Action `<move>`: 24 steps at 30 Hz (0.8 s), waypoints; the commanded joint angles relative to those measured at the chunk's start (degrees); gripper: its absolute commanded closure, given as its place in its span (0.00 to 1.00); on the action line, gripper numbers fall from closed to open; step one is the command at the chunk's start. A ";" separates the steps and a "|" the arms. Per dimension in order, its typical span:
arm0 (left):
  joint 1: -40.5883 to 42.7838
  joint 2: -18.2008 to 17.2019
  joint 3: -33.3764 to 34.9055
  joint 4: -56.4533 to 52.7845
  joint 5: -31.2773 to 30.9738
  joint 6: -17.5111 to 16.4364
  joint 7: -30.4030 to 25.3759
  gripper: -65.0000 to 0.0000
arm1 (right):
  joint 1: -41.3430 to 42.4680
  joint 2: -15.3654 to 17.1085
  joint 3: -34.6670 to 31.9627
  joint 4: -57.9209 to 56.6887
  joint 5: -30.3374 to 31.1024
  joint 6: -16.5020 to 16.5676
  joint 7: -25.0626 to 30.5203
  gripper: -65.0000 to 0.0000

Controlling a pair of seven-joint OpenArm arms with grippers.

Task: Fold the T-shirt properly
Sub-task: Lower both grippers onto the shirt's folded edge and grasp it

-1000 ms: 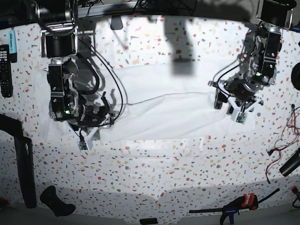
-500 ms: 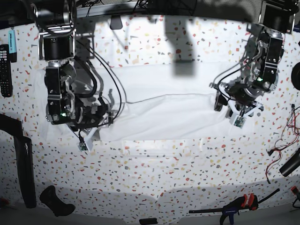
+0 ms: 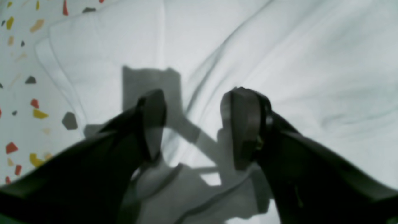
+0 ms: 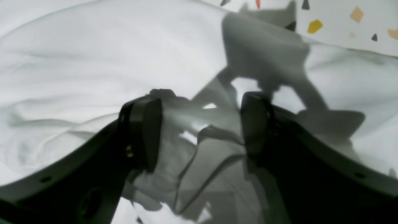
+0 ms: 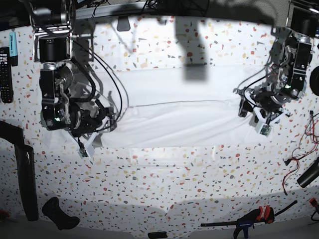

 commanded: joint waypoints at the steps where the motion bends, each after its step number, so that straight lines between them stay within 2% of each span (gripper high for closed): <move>1: 0.94 -1.84 -0.35 -1.25 4.46 2.01 7.30 0.51 | -1.92 0.98 0.13 -0.50 -4.02 -0.59 -9.25 0.39; 5: 0.94 -1.86 -0.35 -1.27 4.48 2.01 7.30 0.51 | -2.99 0.98 0.13 6.14 1.73 4.09 -11.04 0.39; 9: 0.94 -1.86 -0.35 -1.25 4.46 2.01 7.28 0.51 | -3.54 0.96 0.13 16.72 6.69 4.50 -12.52 0.39; 14: 0.94 -1.84 -0.35 -1.27 4.46 2.03 7.39 0.51 | -3.45 0.98 0.15 25.53 5.38 4.52 -12.50 0.39; 21: 1.11 -1.86 -0.35 -1.25 4.48 2.03 9.18 0.51 | -5.60 0.96 0.39 26.27 2.93 4.42 -12.59 0.39; 24: 1.11 -1.86 -0.35 -1.27 4.46 2.03 9.18 0.51 | -8.61 1.03 0.46 26.91 -1.51 4.42 -12.57 0.39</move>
